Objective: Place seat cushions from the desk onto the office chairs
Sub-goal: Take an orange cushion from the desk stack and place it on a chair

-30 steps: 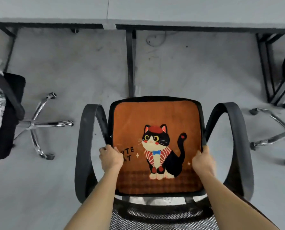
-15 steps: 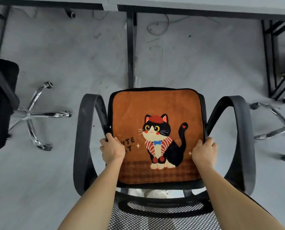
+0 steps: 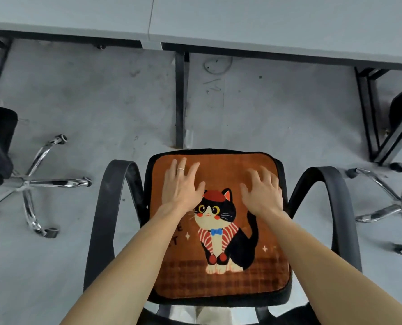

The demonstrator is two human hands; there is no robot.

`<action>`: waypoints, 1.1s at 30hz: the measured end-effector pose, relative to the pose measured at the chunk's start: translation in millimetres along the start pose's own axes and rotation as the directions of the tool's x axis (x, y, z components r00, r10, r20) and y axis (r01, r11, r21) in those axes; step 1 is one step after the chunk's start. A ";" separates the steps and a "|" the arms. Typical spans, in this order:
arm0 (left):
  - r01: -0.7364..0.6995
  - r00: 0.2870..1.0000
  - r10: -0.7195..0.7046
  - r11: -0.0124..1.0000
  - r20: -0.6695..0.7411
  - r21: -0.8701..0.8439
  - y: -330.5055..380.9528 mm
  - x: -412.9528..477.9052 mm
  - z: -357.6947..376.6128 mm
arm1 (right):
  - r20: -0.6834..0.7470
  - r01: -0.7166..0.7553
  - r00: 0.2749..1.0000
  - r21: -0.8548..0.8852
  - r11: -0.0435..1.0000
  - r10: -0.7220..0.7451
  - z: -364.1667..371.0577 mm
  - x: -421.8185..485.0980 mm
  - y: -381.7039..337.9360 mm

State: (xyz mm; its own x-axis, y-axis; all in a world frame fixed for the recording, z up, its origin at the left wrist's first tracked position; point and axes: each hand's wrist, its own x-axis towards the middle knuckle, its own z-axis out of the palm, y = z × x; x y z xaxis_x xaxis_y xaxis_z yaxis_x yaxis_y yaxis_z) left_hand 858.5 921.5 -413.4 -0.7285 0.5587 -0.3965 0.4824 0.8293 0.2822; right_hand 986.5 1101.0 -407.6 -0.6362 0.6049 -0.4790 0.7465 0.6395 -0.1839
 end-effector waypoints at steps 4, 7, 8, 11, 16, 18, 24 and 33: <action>0.026 0.996 -0.031 0.998 0.084 0.066 -26.1 32.3 25.4 | 0.095 0.000 0.995 -0.078 0.997 0.008 11.5 56.5 8.7; 0.017 0.998 -0.023 0.996 0.066 0.087 -44.7 37.0 39.8 | 0.079 0.011 0.997 -0.124 0.992 -0.001 24.5 67.0 29.0; 0.020 0.999 -0.024 0.996 0.047 0.083 -45.5 40.1 40.4 | 0.068 -0.005 0.998 -0.107 0.994 0.012 23.8 70.4 33.4; 0.039 0.998 -0.045 0.993 0.051 0.110 -43.0 48.9 37.4 | 0.107 -0.064 0.992 -0.071 0.995 0.071 14.1 79.6 42.2; 0.048 0.992 -0.066 0.985 0.104 0.166 -39.0 54.6 28.8 | 0.224 -0.165 0.957 -0.107 0.980 0.186 4.3 85.1 42.5; 0.065 0.990 -0.087 0.979 0.110 0.191 -35.2 47.6 25.1 | 0.183 -0.234 0.952 -0.086 0.968 0.246 4.6 76.7 36.0; -0.077 0.997 0.080 0.982 -0.007 0.173 -33.7 -26.5 36.9 | -0.103 -0.021 0.995 -0.039 0.999 0.017 32.6 0.5 29.2; -0.006 0.996 -0.012 0.981 0.093 0.192 -40.1 -56.8 68.9 | -0.002 -0.030 1.000 -0.056 0.998 0.030 67.8 -34.6 61.7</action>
State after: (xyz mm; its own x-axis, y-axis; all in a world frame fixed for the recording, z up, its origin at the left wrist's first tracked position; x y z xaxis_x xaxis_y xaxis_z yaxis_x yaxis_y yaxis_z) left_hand 914.0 857.5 -462.4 -0.6857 0.5478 -0.4792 0.5714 0.8130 0.1117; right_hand 1067.8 1087.4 -460.6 -0.6137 0.6247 -0.4828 0.7534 0.6463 -0.1213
